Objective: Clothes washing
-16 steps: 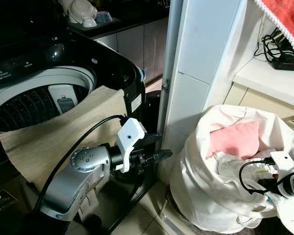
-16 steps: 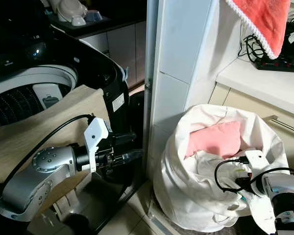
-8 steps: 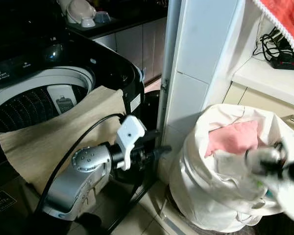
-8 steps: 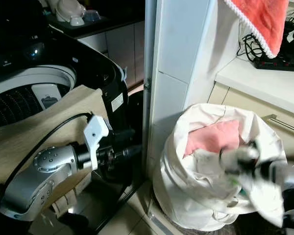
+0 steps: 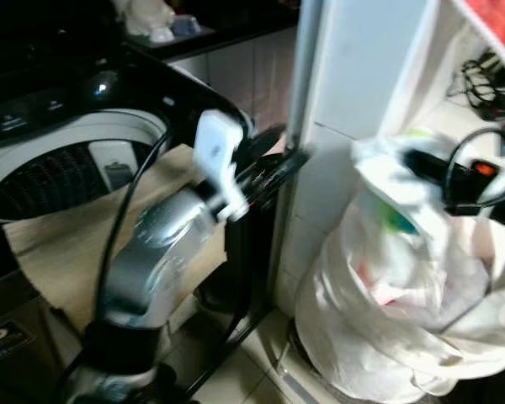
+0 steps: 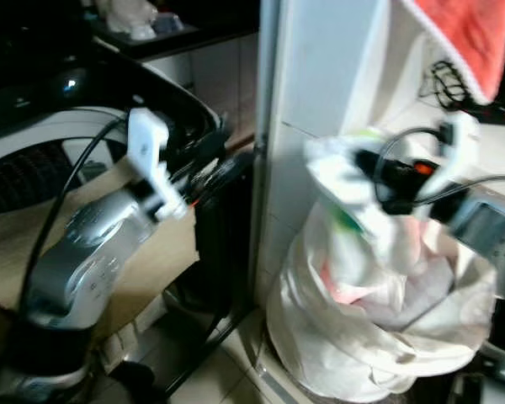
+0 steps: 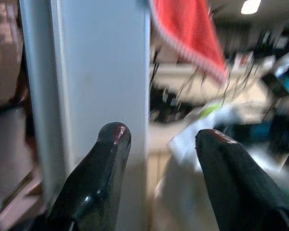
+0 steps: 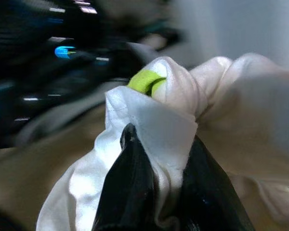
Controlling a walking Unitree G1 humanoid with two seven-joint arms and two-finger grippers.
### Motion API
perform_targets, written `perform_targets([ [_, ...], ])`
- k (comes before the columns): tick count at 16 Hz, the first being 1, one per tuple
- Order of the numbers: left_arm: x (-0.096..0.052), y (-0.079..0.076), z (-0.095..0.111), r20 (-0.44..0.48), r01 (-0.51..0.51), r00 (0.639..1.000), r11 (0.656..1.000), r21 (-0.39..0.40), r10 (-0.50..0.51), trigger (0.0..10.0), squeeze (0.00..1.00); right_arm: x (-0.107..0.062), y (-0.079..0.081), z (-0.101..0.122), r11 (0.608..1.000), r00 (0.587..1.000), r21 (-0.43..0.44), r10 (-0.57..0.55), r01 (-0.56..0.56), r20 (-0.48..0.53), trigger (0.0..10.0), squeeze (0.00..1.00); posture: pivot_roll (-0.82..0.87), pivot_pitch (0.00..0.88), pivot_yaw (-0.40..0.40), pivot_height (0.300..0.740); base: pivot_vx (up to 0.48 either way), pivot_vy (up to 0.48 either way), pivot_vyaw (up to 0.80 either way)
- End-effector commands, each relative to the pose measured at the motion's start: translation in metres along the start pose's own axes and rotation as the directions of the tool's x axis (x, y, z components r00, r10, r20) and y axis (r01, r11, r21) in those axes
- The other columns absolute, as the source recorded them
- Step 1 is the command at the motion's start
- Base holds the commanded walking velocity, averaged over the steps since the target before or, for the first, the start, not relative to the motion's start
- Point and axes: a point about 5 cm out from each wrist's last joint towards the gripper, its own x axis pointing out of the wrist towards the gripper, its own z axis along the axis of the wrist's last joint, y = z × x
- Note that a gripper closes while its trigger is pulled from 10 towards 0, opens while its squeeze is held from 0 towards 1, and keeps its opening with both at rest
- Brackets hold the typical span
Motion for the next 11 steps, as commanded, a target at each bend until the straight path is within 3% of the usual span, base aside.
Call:
perform_targets([
  [1, 0.001, 0.004, 0.0, 0.004, -0.019, 1.0, 0.999, -0.04, 0.019, 10.0, 1.0, 0.0, 0.012, 0.011, 0.999, 0.998, -0.009, 0.051, -0.051, 0.04, 0.0, 0.0, -0.16, 0.0, -0.006, 0.74, 0.0, 0.0, 0.0],
  [3, 0.012, -0.012, -0.001, 0.036, 0.059, 0.998, 0.991, -0.123, -0.055, 10.0, 1.0, 0.008, 0.044, 0.015, 0.972, 0.966, 0.038, 0.224, -0.231, 0.13, 0.0, 0.0, -0.16, 0.0, -0.008, 0.74, 0.0, 0.0, 0.0],
  [10, 0.012, -0.025, -0.018, -0.021, 0.093, 0.995, 0.984, -0.155, -0.098, 10.0, 1.0, 0.014, 0.065, -0.003, 0.954, 0.956, 0.091, 0.278, -0.286, 0.096, 0.0, 0.0, -0.17, 0.0, -0.011, 0.74, 0.0, 0.0, 0.0],
  [11, 0.011, -0.027, -0.02, -0.01, 0.111, 0.993, 0.98, -0.166, -0.114, 10.0, 0.29, 0.015, 0.066, -0.004, 0.952, 0.955, 0.096, 0.281, -0.29, 0.096, 0.0, 0.0, -0.17, 0.0, -0.011, 0.74, 0.0, 0.0, 0.0],
])
